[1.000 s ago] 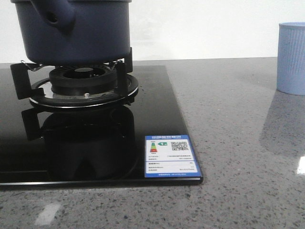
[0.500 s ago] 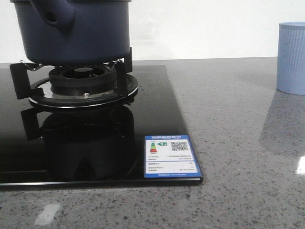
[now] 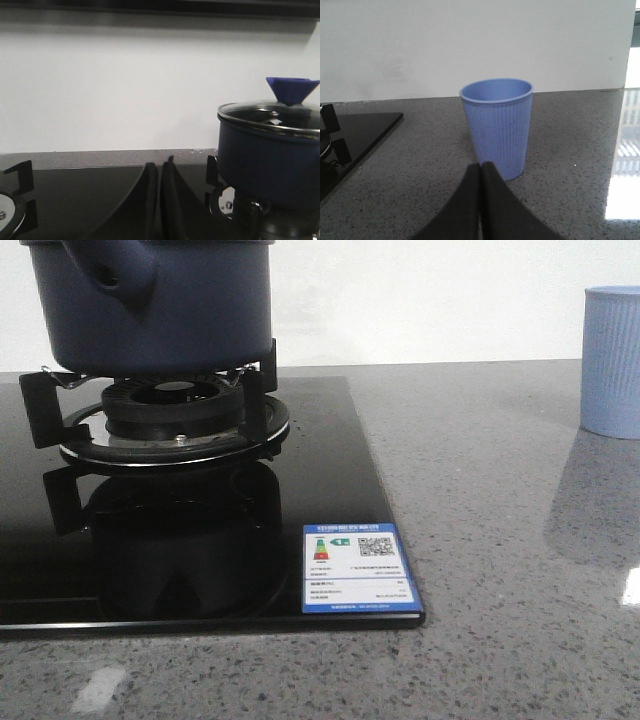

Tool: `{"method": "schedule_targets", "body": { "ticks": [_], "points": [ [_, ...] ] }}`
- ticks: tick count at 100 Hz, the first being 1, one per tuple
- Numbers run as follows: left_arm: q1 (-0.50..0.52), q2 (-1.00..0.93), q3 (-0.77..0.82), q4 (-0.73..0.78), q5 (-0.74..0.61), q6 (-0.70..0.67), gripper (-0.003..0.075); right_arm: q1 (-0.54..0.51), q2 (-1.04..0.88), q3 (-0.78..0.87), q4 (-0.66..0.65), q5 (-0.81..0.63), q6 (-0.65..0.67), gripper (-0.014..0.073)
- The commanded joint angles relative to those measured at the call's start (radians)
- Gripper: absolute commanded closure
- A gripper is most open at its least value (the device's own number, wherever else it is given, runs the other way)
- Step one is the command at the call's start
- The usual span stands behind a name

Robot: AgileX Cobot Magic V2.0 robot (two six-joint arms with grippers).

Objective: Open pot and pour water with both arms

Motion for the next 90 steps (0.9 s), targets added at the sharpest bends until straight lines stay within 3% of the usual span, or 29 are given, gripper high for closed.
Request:
{"method": "schedule_targets", "body": {
  "ticks": [1, 17, 36, 90],
  "points": [
    [0.044, -0.039, -0.005, 0.098, 0.011, -0.082, 0.074, -0.005, 0.003, -0.027, 0.025, -0.043, -0.01, 0.0662],
    [0.137, -0.174, 0.062, 0.236, 0.15, -0.23, 0.074, -0.005, 0.003, -0.027, 0.025, -0.043, -0.01, 0.0662],
    [0.149, -0.277, 0.166, 0.239, 0.143, -0.23, 0.074, -0.005, 0.003, -0.027, 0.025, -0.043, -0.01, 0.0662],
    [0.149, -0.277, 0.168, 0.171, 0.19, -0.23, 0.074, -0.005, 0.005, -0.027, 0.025, -0.043, -0.01, 0.0662]
  ]
}}
